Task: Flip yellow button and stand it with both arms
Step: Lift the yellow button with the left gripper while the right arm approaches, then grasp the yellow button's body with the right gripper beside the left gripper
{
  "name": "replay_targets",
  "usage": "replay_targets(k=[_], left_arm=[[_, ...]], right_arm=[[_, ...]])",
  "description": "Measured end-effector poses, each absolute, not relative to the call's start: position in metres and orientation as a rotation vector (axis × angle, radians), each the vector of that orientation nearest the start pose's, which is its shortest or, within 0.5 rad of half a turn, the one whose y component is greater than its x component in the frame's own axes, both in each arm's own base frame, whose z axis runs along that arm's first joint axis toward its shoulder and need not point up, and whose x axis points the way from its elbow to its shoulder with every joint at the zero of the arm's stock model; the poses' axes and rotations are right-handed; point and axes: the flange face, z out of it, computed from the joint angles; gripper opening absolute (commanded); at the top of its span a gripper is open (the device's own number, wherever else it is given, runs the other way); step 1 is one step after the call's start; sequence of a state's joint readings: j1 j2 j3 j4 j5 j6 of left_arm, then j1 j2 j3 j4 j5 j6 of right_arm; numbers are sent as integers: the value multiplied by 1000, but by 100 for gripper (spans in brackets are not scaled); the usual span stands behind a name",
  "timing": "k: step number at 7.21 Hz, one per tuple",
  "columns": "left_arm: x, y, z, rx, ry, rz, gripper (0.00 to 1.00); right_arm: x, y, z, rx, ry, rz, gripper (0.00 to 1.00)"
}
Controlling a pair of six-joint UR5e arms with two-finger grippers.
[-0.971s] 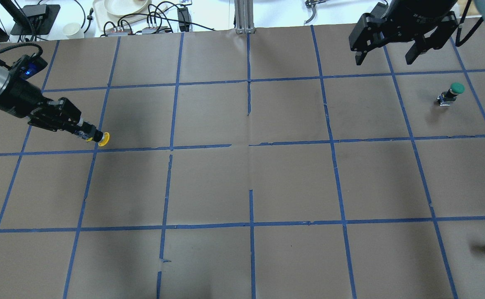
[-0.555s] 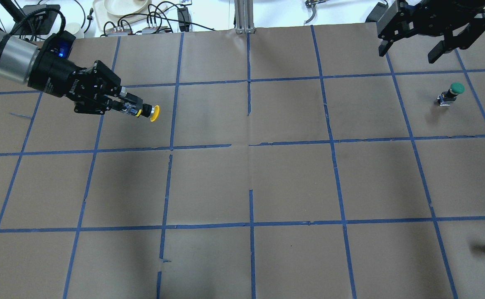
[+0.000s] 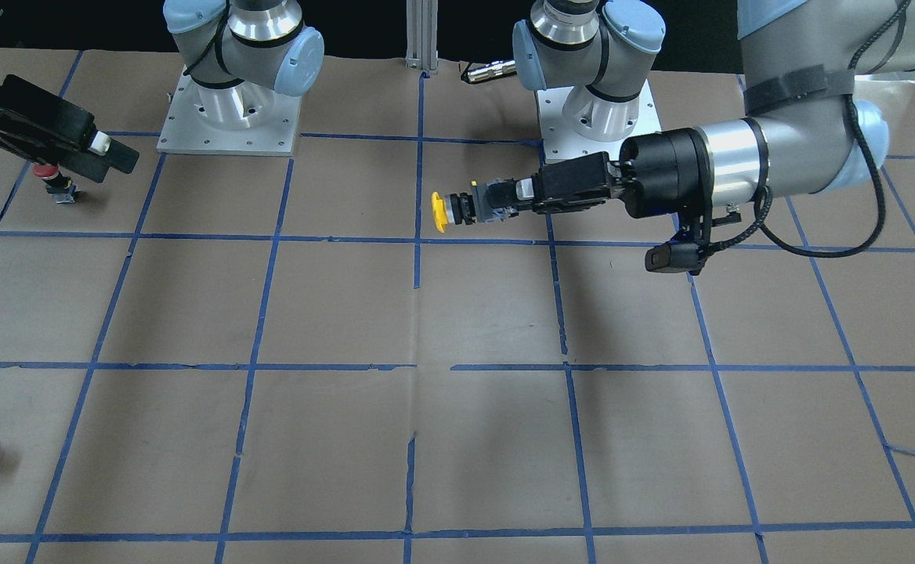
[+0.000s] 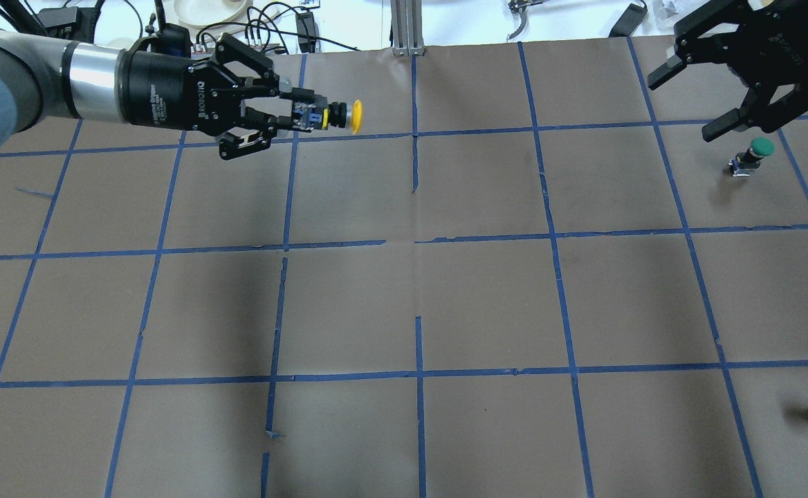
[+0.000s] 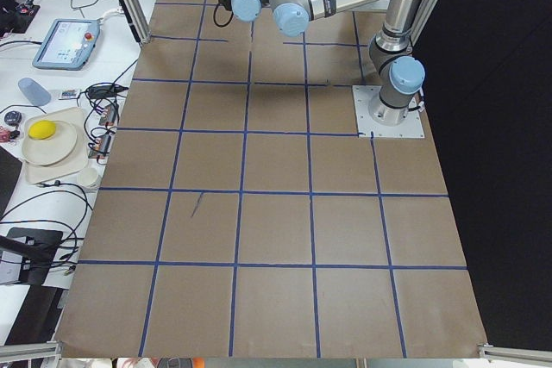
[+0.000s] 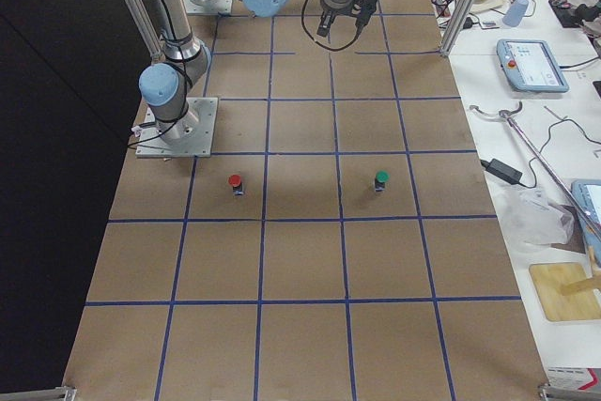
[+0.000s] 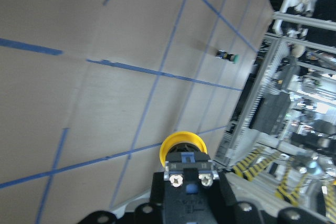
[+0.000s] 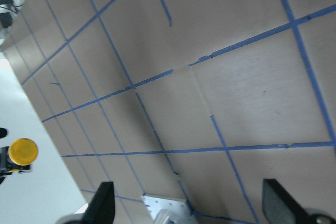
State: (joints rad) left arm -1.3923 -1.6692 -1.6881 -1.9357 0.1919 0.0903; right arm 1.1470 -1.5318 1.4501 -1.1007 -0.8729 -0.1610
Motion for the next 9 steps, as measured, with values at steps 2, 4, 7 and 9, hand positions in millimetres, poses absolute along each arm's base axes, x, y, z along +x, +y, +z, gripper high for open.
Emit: replay_targets(k=[2, 4, 7, 9], left_arm=[[-184, -515, 428, 537, -1463, -376, 4], [-204, -502, 411, 566, -1365, -408, 4], [-230, -493, 402, 585, -1248, -431, 6], [-237, -485, 384, 625, -1184, -448, 5]], right_arm=[[0, -513, 502, 545, 2054, 215, 100], [14, -515, 491, 599, 1866, 216, 100], [84, -514, 478, 523, 1784, 289, 99], [129, -514, 482, 471, 1728, 314, 99]])
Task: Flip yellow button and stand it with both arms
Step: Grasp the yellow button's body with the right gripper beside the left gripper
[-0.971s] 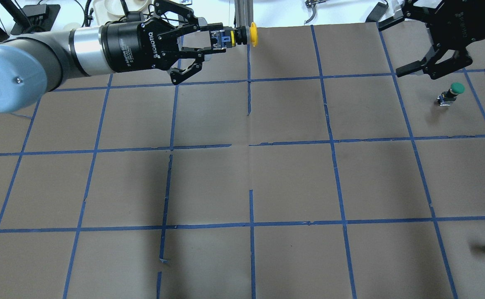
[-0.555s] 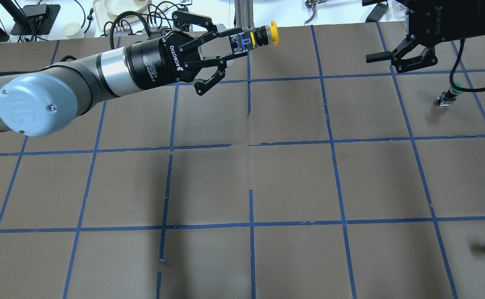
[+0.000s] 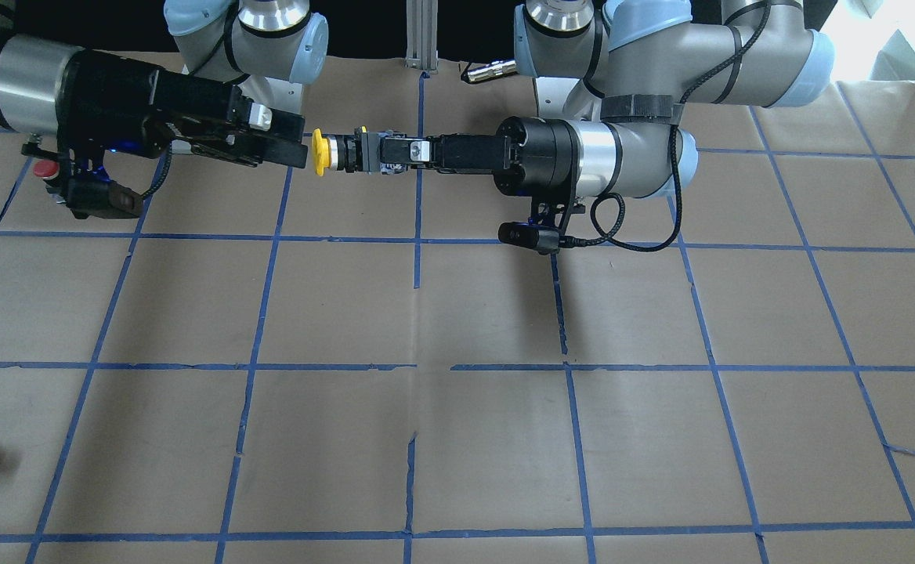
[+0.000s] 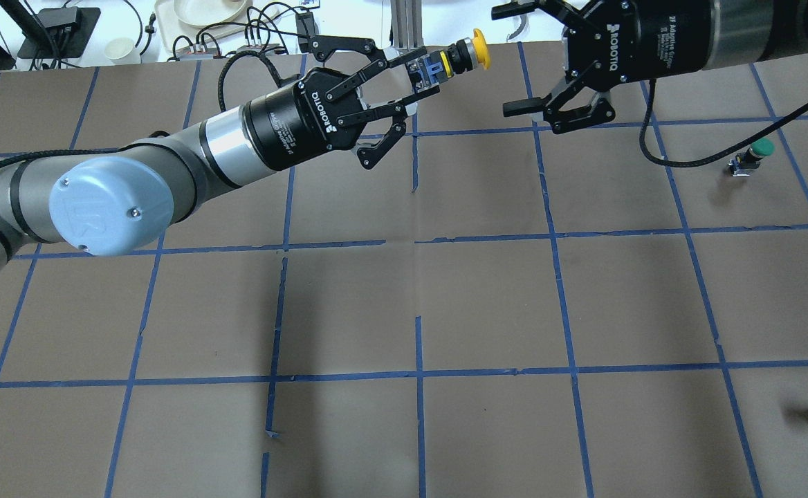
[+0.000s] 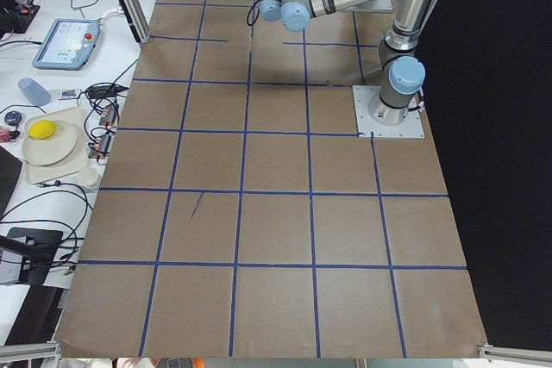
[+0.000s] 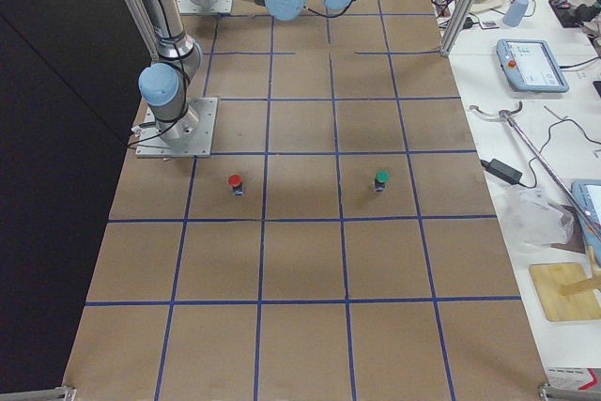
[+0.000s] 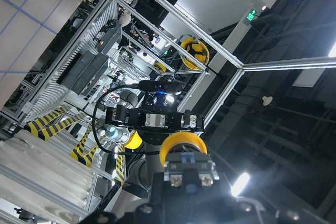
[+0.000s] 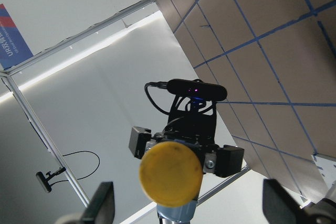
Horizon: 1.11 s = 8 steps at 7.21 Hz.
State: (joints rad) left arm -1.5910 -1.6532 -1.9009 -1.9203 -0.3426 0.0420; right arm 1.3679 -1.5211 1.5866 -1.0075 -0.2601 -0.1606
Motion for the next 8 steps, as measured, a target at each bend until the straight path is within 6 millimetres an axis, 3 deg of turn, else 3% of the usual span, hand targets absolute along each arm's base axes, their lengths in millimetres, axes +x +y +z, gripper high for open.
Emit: replay_targets(k=[2, 4, 5, 6, 7, 8], left_arm=[[-238, -481, 380, 635, -1172, -453, 5], [-238, -480, 380, 635, -1171, -452, 5], [-238, -480, 381, 635, -1171, -452, 5], [-237, -480, 381, 634, -1171, -451, 5], [-237, -480, 382, 632, -1171, -449, 5], [-237, -480, 382, 631, -1171, -448, 5]], right_arm=[[137, -517, 485, 455, 1701, 297, 99], [137, -520, 481, 438, 1710, 282, 92], [137, -521, 479, 438, 1711, 283, 78], [137, -522, 477, 440, 1711, 286, 50], [137, -523, 476, 439, 1711, 286, 34], [137, -523, 476, 437, 1712, 284, 30]])
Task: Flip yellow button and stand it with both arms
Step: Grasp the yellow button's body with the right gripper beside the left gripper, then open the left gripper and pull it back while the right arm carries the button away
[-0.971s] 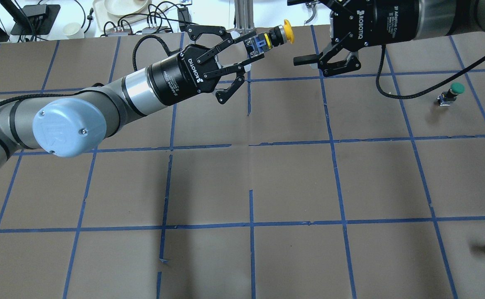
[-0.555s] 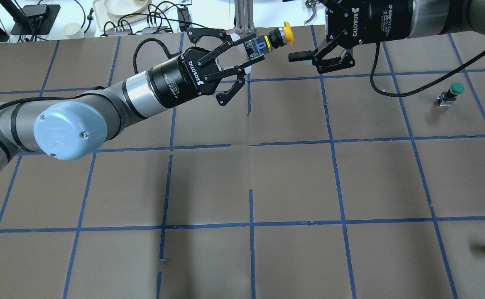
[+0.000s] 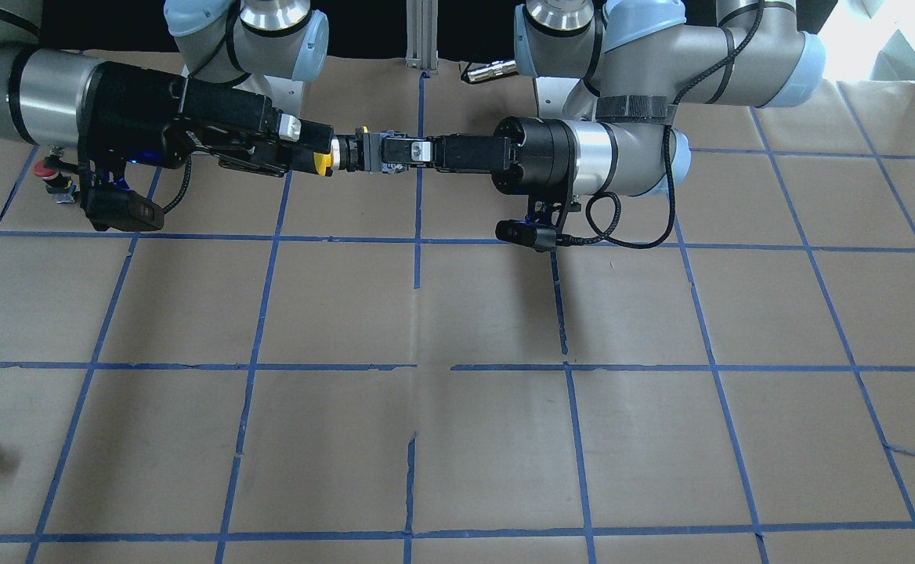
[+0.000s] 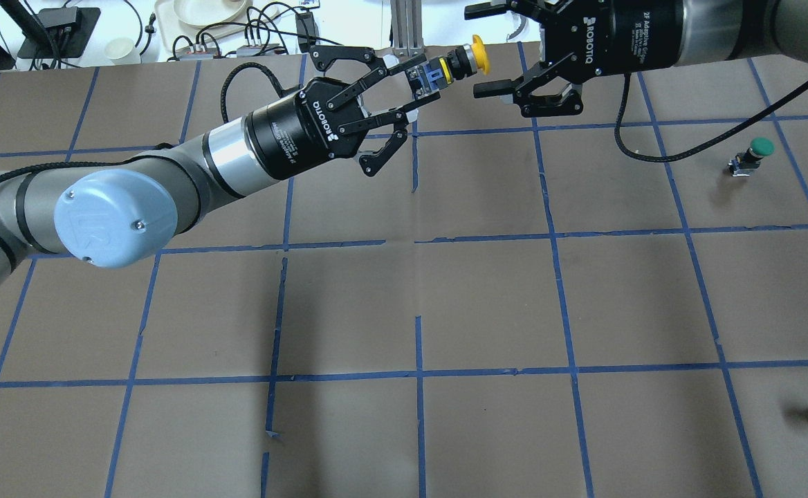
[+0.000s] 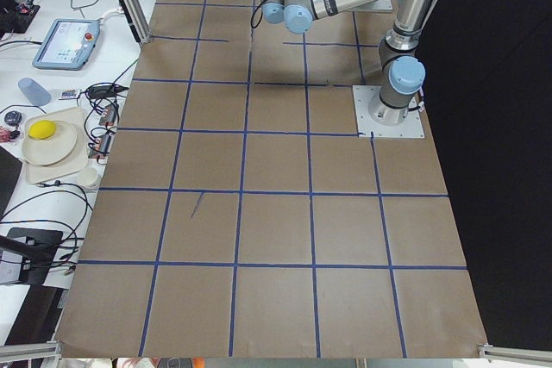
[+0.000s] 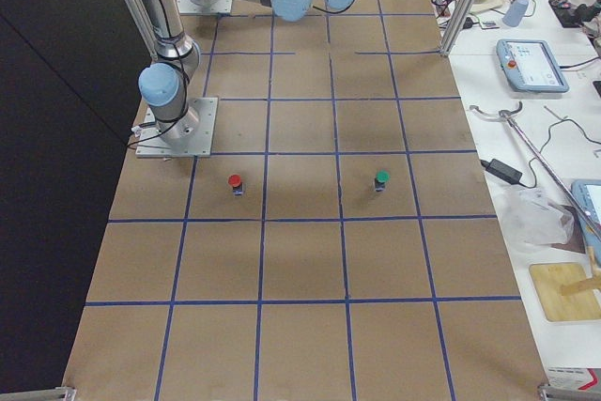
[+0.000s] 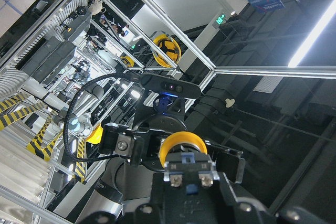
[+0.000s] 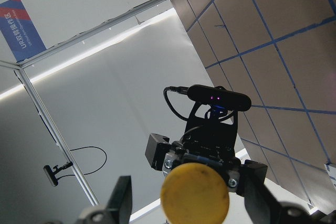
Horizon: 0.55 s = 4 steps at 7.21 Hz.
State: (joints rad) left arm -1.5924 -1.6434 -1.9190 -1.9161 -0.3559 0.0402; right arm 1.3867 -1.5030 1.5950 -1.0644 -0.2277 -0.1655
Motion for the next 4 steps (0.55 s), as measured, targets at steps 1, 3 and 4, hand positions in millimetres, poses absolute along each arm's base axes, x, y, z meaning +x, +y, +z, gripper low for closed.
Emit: replay_targets(k=[1, 3, 4], left_arm=[[-237, -480, 382, 631, -1171, -447, 5], [-236, -480, 383, 630, -1171, -445, 24], [-236, -480, 383, 630, -1171, -444, 82]], right_arm=[[137, -523, 476, 435, 1714, 283, 30], [137, -524, 477, 425, 1718, 272, 30], [137, -524, 477, 420, 1720, 266, 30]])
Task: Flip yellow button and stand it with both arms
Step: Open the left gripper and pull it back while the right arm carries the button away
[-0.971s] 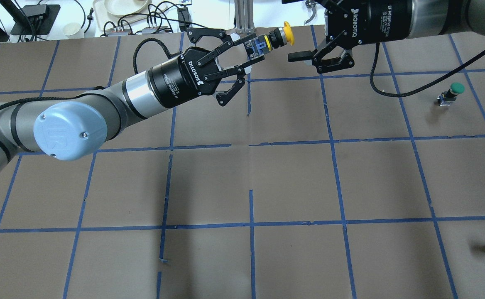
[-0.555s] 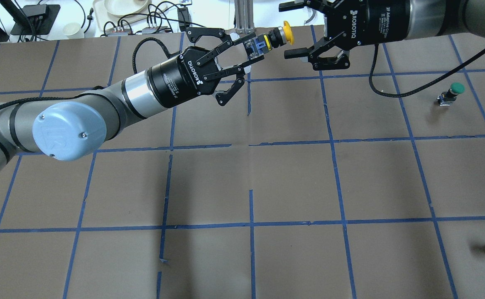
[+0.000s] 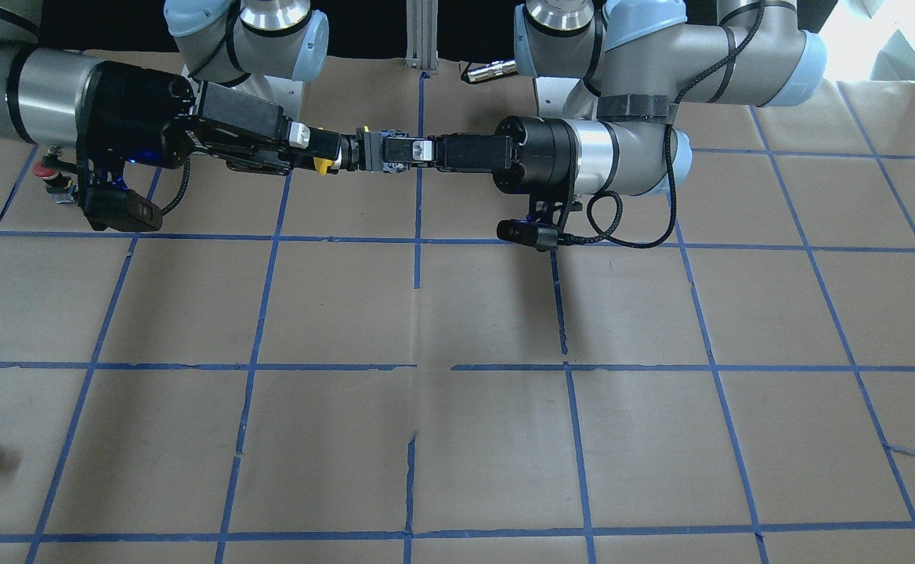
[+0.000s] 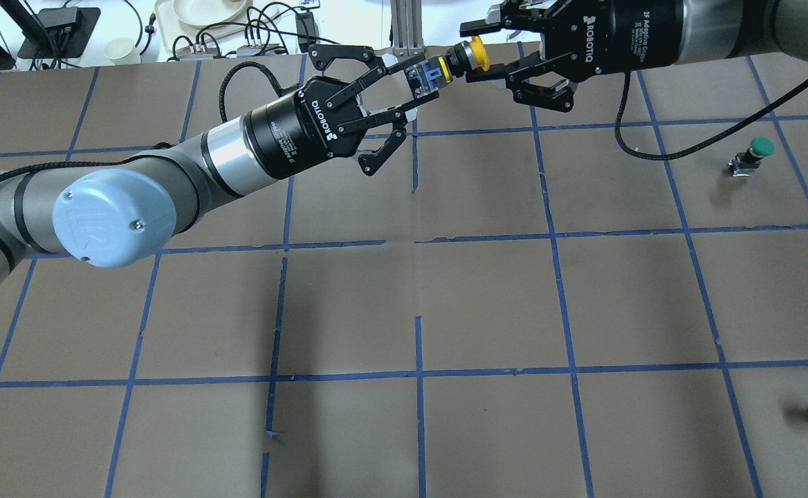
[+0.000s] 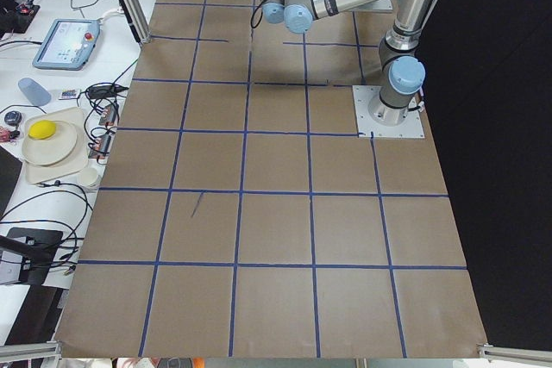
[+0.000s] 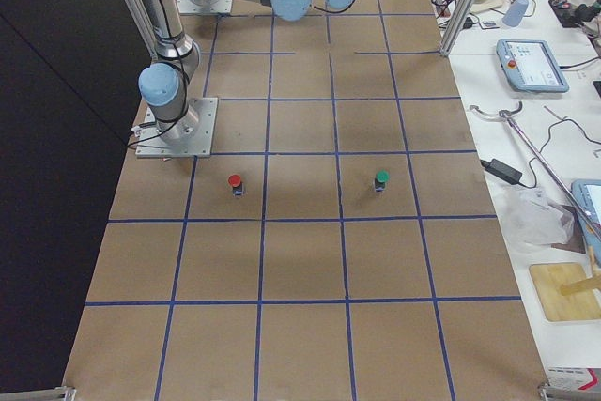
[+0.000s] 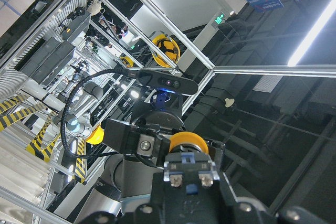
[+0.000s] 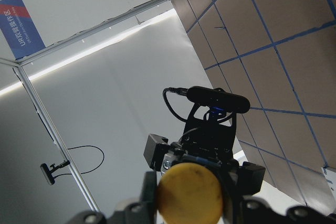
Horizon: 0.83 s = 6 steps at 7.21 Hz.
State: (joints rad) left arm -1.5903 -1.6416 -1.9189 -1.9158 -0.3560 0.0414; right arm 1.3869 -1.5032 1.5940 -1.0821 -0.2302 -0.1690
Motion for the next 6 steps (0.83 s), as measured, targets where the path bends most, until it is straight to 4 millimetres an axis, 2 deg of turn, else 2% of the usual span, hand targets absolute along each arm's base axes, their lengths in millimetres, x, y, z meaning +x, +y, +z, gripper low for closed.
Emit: replay_targets(k=[1, 3, 5, 6], left_arm=[[-236, -479, 384, 630, -1171, -447, 91], [-236, -476, 391, 641, -1168, -475, 94], [-229, -469, 413, 651, -1162, -499, 93], [-218, -469, 424, 638, -1207, -489, 93]], right_arm=[[137, -524, 478, 417, 1721, 261, 30], [136, -525, 479, 413, 1727, 257, 30], [133, -525, 480, 409, 1752, 258, 31], [123, -526, 478, 403, 1799, 247, 32]])
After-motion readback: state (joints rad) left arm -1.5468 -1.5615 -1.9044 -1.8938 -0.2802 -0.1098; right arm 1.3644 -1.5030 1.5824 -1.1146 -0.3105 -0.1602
